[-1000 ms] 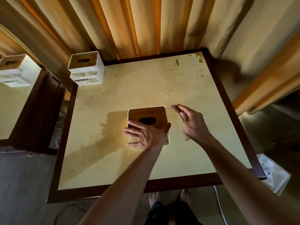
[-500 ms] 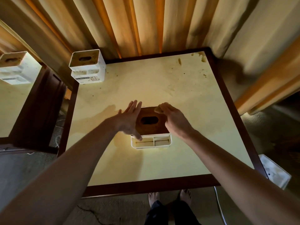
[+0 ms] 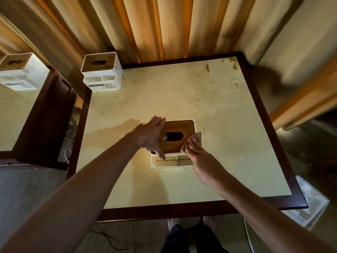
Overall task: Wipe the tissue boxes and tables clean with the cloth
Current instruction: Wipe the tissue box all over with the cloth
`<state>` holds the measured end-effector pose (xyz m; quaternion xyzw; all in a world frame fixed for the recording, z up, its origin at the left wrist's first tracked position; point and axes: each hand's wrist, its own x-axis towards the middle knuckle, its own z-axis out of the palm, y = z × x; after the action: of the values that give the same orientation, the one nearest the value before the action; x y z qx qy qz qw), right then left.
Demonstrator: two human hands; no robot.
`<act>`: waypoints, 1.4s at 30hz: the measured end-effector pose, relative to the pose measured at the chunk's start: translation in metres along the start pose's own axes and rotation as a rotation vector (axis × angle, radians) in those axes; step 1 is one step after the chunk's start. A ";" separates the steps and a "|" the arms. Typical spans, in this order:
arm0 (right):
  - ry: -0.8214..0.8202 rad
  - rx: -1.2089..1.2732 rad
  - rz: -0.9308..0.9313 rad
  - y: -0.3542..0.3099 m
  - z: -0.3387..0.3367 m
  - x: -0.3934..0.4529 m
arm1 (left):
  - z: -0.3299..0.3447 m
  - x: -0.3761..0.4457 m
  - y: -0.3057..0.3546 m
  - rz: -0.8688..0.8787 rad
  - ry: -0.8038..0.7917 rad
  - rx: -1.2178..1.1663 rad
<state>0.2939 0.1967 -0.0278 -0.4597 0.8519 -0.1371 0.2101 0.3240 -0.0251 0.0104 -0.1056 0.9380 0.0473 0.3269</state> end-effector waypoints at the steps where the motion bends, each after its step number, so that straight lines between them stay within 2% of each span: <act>1: -0.005 -0.005 0.006 -0.002 0.003 -0.003 | 0.000 0.000 0.000 -0.002 -0.001 0.002; 5: -0.048 -0.011 0.041 0.000 0.010 0.001 | -0.001 0.000 0.001 -0.003 0.009 0.017; 8: 0.001 -0.097 -0.047 0.005 0.014 0.006 | 0.000 0.000 0.001 0.013 0.015 -0.001; 10: -0.012 -0.033 0.041 0.006 0.017 0.014 | 0.000 -0.001 0.001 0.019 0.017 -0.010; 15: 0.098 -0.103 0.033 0.004 -0.001 0.048 | -0.001 -0.002 0.002 0.019 0.008 -0.009; 20: 0.063 -0.143 0.071 0.010 -0.017 0.074 | -0.004 -0.005 0.004 0.002 0.000 -0.004; 27: 0.039 -0.085 0.062 0.012 -0.002 0.053 | -0.005 -0.006 0.004 0.001 -0.004 -0.022; 29: 0.075 -0.095 0.004 0.013 0.013 0.040 | -0.005 -0.006 0.004 0.006 0.005 -0.039; 33: 0.113 -0.082 0.015 0.005 0.036 0.010 | -0.004 -0.005 0.003 0.027 -0.001 -0.094; 37: 0.179 -0.151 0.016 0.000 0.040 0.009 | -0.003 -0.003 0.002 0.040 0.006 -0.094; 42: 0.163 -0.080 0.001 0.006 0.036 0.017 | 0.000 -0.001 0.001 0.027 0.012 -0.104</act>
<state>0.2981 0.1839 -0.0656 -0.4544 0.8713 -0.1398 0.1215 0.3247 -0.0240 0.0113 -0.1102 0.9374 0.0999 0.3148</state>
